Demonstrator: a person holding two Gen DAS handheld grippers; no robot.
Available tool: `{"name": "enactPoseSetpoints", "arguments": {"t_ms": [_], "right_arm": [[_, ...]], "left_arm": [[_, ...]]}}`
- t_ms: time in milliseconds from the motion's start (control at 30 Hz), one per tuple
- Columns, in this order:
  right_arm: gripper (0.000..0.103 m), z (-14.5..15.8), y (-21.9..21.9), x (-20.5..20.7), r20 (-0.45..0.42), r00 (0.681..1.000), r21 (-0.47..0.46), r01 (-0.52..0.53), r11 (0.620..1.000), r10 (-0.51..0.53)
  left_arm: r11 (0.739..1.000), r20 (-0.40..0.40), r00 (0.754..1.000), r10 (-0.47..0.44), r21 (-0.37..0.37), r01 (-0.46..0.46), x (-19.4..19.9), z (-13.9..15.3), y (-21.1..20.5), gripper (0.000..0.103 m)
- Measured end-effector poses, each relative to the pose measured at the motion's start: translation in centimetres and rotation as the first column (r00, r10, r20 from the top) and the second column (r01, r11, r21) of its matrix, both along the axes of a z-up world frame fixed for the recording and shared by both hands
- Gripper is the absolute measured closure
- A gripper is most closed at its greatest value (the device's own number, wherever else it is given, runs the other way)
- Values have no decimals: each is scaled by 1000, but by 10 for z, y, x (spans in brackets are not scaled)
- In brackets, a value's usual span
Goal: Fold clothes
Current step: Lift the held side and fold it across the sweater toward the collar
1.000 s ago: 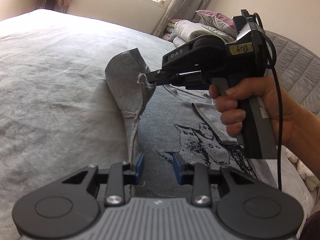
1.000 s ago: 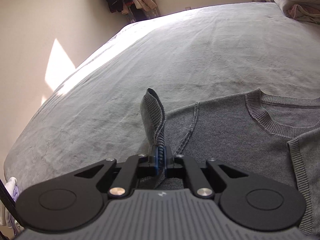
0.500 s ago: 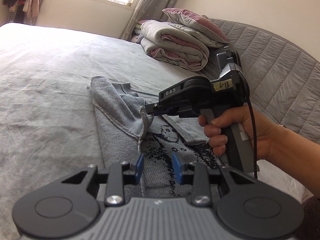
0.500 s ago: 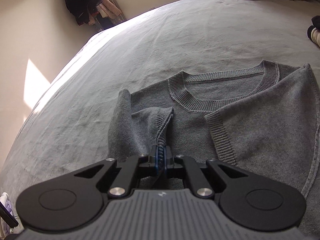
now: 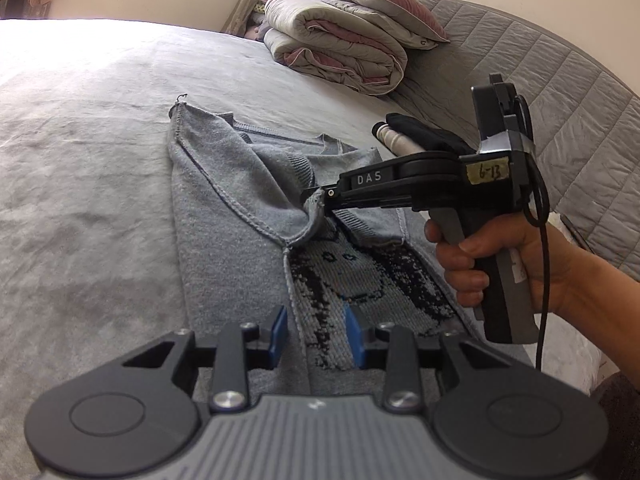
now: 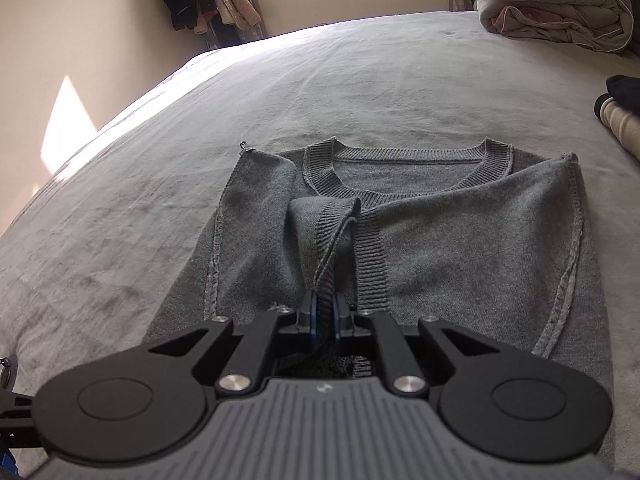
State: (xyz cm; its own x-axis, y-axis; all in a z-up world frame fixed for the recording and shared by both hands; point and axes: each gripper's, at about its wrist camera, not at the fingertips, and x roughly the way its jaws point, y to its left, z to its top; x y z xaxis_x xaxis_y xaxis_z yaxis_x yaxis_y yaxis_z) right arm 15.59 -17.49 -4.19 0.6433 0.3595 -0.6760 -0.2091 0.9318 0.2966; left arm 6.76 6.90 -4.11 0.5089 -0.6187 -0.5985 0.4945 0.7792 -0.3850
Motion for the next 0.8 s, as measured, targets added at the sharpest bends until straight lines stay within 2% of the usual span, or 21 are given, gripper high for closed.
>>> {"name": "enactPoseSetpoints", "arguments": {"t_ms": [33,67,100,133,300,367,400,433,467,500,533,667,733,800], "right_arm": [[86,-2,-3,2,-9,1000,27,3,1000,-2],[79,-2,-7,4,-12,1000,62,6,998,-5],[65,-2,-10,6,-11,1000,91,13,996,-12],[58,-1,-12,9,-7,1000,118,21,993,-21],[57,-3,-16,32,-3,997,196,77,978,-78],[64,-7,-14,39,-1,995,207,94,974,-96],[73,-8,-12,41,9,995,207,97,973,-101],[85,-7,-9,40,31,994,197,92,976,-100],[90,-6,-6,39,54,994,186,87,979,-99],[97,-6,-3,38,76,992,175,83,981,-97],[98,-4,0,35,110,989,163,78,984,-97],[98,12,6,14,290,950,68,96,993,-112],[98,13,6,13,315,942,11,119,993,-116],[98,7,1,17,303,944,-37,148,988,-130]], "left_arm": [[1000,2,1000,-1,8,1,0,-1,-2,71],[1000,4,1000,-1,12,1,0,-1,-2,71],[1000,5,1000,-2,16,2,-1,-2,-3,71],[1000,7,1000,-1,17,1,-2,-2,-3,71],[999,3,1000,-2,37,2,1,-6,-7,71],[998,16,1000,0,59,-1,1,-8,-10,72],[997,24,1000,1,72,-3,1,-8,-12,74],[996,33,999,2,85,-5,0,-8,-14,79],[995,41,999,6,99,-10,0,-8,-16,83],[993,51,999,15,113,-20,0,-8,-16,93],[992,61,998,24,125,-31,1,-7,-16,99],[995,81,996,49,88,-56,1,-4,-11,100],[997,77,996,38,66,-43,2,-4,-11,100],[999,56,998,18,33,-20,3,-5,-12,101]]}}
